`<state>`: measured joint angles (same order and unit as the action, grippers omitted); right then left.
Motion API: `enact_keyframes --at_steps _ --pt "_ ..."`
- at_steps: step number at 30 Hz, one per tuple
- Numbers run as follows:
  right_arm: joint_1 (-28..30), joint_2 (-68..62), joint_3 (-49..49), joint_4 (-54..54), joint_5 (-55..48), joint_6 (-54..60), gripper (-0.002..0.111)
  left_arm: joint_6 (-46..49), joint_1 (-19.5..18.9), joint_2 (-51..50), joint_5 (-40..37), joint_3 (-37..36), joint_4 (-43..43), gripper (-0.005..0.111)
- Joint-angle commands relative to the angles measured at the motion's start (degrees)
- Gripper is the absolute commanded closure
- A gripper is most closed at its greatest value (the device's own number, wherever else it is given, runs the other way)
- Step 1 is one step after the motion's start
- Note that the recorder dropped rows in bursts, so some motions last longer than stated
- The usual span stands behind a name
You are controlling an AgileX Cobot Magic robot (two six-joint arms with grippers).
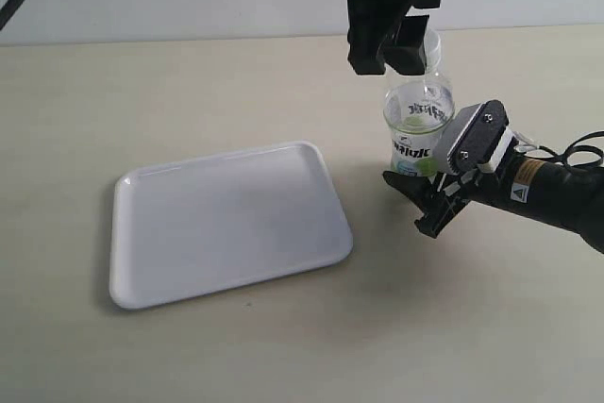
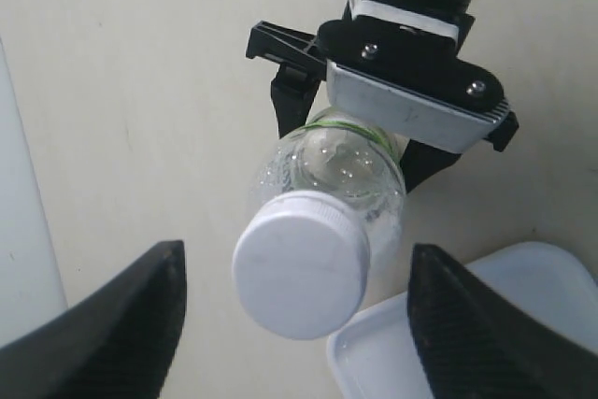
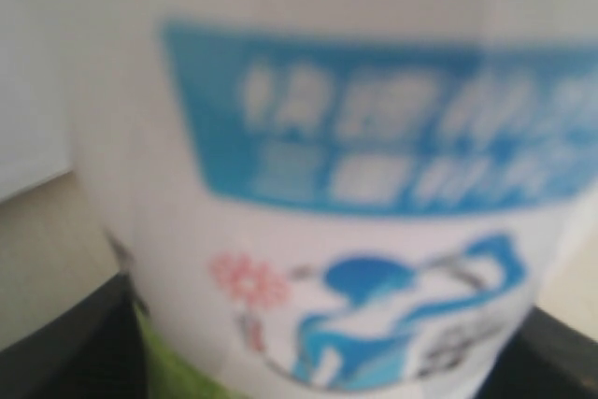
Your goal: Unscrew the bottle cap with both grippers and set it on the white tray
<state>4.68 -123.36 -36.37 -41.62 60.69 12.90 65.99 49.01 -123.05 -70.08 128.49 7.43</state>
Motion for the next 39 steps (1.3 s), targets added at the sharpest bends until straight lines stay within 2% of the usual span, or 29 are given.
enact_keyframes --at_steps 1,11,14,22,24,28,29,39 --pt "0.0 0.3 -0.1 0.6 -2.3 1.1 0.108 -0.2 0.2 -0.3 0.1 0.1 0.9 0.041" --pt "0.0 0.3 -0.1 0.6 -2.3 1.1 0.108 -0.3 0.2 -1.5 0.1 0.1 0.3 0.041" --pt "0.0 0.3 -0.1 0.6 -2.3 0.9 0.108 -0.4 0.2 -1.5 0.1 0.1 0.3 0.044" --pt "0.0 0.3 -0.1 0.8 -2.3 0.9 0.108 -0.4 0.2 -1.5 0.1 0.1 0.3 0.065" --pt "0.0 0.3 -0.1 0.8 -2.3 0.9 0.108 -0.4 0.2 -1.5 0.1 0.1 0.3 0.074" --pt "0.0 0.3 -0.1 0.8 -2.3 0.9 0.108 -0.4 0.2 -1.5 0.1 0.1 0.6 0.103" --pt "0.0 0.3 -0.1 0.8 -2.3 0.9 0.108 -0.4 0.2 -1.5 0.1 0.1 0.7 0.106" --pt "0.0 0.3 -0.1 0.8 -2.3 0.7 0.108 -21.6 0.2 -1.5 0.1 0.1 1.4 0.107"
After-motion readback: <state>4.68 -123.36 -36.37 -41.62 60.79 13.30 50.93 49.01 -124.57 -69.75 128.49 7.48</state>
